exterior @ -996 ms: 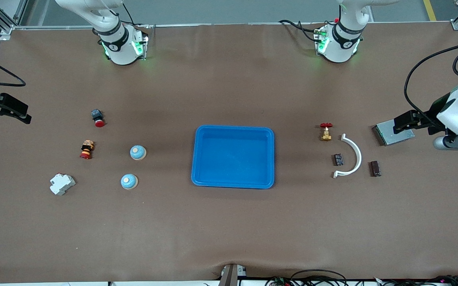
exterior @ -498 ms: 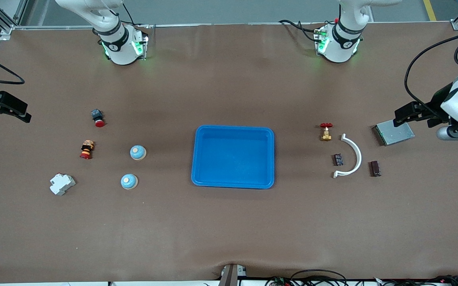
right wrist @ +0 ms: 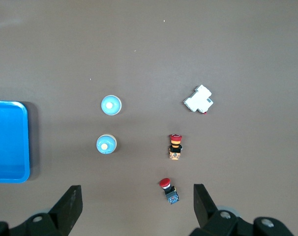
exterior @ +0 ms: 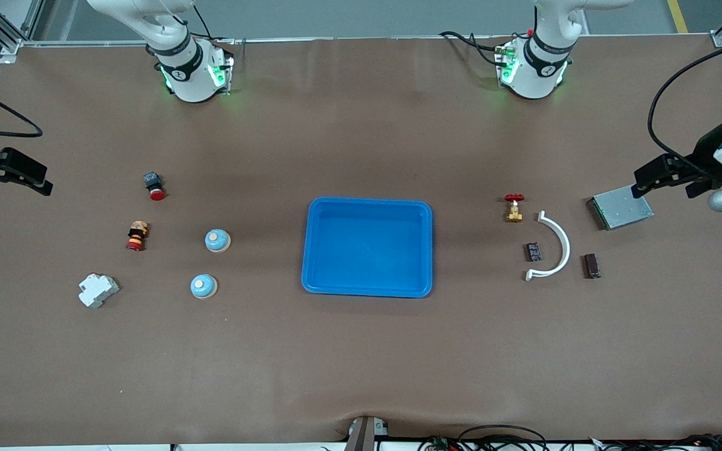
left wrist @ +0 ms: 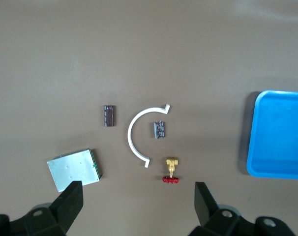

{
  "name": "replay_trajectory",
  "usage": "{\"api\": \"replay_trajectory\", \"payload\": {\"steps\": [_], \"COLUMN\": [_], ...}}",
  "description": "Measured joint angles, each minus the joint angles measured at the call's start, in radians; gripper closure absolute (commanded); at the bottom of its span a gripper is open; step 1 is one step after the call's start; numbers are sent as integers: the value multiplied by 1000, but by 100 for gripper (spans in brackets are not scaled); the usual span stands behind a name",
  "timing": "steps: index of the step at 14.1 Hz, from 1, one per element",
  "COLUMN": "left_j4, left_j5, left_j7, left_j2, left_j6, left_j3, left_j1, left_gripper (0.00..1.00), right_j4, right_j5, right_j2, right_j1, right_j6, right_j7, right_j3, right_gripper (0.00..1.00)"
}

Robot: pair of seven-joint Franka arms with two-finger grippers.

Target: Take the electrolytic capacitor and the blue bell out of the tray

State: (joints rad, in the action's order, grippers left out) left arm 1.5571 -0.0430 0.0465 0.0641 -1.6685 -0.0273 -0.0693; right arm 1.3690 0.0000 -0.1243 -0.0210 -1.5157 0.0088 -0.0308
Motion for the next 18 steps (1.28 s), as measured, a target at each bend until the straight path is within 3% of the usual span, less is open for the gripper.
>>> {"api": "replay_trajectory", "payload": {"steps": [18], "left_j4": [3], "left_j5": [49], "left_j7": [-4], "left_j2": [-10], "left_j6": [-7], "left_j3": [5], "left_j1": [-9], "left_gripper": [0], "right_j4": [39], "right_j5": [1], "right_j2": [16], "right_j1": [1], "right_j6": [-18], "right_j7": [21], "right_j3": [-15], "right_gripper": [0]}}
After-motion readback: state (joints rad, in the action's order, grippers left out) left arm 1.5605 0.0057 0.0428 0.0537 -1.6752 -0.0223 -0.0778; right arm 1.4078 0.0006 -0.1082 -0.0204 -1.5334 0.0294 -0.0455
